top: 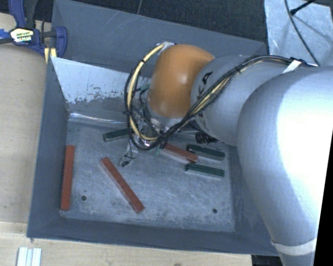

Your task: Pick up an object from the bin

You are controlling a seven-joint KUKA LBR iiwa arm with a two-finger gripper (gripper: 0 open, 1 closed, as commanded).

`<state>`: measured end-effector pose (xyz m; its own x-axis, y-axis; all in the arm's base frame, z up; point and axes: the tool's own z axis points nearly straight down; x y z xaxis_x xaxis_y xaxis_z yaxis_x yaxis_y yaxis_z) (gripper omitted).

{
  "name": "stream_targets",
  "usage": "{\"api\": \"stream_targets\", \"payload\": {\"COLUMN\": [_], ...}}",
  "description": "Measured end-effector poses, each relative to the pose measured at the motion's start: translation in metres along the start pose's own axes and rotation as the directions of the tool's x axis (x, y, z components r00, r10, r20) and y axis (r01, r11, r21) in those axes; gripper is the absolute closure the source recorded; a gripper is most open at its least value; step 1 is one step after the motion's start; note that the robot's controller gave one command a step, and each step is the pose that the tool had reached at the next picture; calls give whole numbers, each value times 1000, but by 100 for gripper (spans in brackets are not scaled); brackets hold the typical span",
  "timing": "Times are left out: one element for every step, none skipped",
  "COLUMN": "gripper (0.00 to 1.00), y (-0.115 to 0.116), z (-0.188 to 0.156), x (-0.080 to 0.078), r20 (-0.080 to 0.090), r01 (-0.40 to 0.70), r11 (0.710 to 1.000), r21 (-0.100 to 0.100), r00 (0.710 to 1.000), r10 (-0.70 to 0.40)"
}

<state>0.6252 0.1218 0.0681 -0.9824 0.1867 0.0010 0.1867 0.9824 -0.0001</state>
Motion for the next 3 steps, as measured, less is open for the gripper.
{"api": "stream_targets", "payload": {"gripper": [100,100,0], "y": [1,3,2], "z": [-6,-145,-139], "x": [-3,-1,0], "r20": [10,13,4], "r01": [-1,0,0], "r11": [1000,1000,1000], "r21": [-4,-5,-1], "r00": [1000,1000,1000], "r10": [2,0,0]}}
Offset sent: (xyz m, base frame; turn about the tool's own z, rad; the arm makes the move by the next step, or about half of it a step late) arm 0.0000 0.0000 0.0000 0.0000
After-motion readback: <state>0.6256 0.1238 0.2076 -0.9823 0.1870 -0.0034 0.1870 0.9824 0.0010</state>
